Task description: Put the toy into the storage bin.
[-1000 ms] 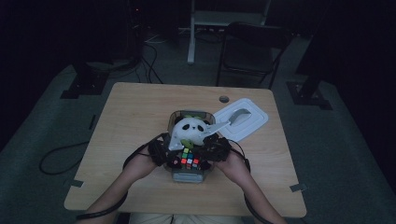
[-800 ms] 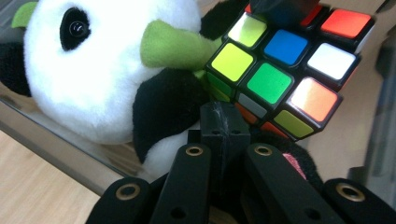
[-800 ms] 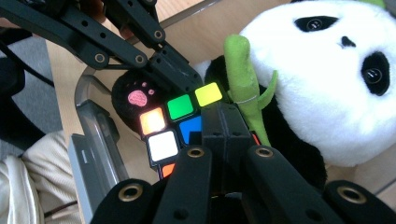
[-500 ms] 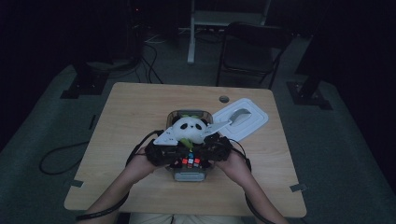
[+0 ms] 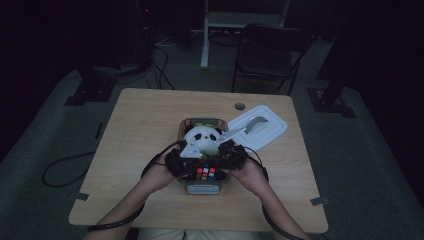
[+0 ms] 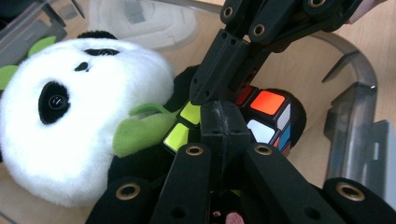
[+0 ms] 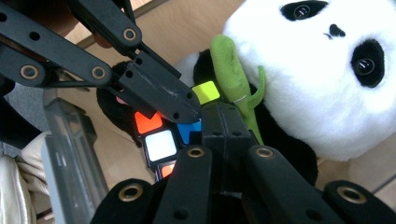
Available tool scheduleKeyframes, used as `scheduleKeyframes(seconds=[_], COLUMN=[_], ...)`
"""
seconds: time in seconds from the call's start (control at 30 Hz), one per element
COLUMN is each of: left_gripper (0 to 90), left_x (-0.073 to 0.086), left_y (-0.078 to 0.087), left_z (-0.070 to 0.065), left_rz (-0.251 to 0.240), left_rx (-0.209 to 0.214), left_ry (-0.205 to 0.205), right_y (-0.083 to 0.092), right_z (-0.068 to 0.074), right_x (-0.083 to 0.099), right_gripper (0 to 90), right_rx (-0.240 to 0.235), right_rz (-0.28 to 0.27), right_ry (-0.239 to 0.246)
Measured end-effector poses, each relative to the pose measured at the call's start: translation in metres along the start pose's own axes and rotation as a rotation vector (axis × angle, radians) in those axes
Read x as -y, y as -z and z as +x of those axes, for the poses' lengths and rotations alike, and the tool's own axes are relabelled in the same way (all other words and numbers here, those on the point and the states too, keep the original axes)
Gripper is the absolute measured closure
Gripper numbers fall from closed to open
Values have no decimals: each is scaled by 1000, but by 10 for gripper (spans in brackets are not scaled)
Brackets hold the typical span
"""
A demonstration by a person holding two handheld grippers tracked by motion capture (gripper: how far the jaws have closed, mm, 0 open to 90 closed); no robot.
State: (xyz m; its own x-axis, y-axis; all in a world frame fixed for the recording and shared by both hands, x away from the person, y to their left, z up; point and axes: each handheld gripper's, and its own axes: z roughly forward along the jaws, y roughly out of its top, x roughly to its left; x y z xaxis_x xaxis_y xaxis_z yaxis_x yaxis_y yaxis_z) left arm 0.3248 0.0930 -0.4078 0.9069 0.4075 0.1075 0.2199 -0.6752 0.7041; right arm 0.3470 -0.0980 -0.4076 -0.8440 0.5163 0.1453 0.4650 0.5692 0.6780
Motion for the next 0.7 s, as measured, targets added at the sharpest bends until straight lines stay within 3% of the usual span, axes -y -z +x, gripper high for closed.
scheduleKeyframes(seconds=[0.1, 0.27, 0.47, 0.5, 0.53, 0.63, 0.7], left_gripper=[900, 900, 900, 900, 822, 736, 667], left_x=[-1, -4, -7, -7, -7, -6, -5], left_y=[-3, 0, 17, 23, 26, 34, 37], left_z=[-1, 2, -1, -2, -2, 0, 2], left_rz=[9, 10, -46, -77, -80, -111, -119], left_rx=[-30, -18, 9, 35, 40, 55, 43], left_ry=[-20, -13, 6, 23, 22, 45, 61], right_y=[-3, -2, 12, 16, 24, 34, 40], right_z=[-2, 0, 4, 4, 3, -2, -8], right_x=[0, -1, 0, 1, 1, 3, 5], right_gripper=[900, 900, 890, 813, 700, 608, 528], right_rx=[10, 42, -5, -15, -7, -5, 1], right_rz=[-1, -13, -93, -110, -135, -177, -204], right_ry=[-14, -19, -40, -40, -53, -86, -113])
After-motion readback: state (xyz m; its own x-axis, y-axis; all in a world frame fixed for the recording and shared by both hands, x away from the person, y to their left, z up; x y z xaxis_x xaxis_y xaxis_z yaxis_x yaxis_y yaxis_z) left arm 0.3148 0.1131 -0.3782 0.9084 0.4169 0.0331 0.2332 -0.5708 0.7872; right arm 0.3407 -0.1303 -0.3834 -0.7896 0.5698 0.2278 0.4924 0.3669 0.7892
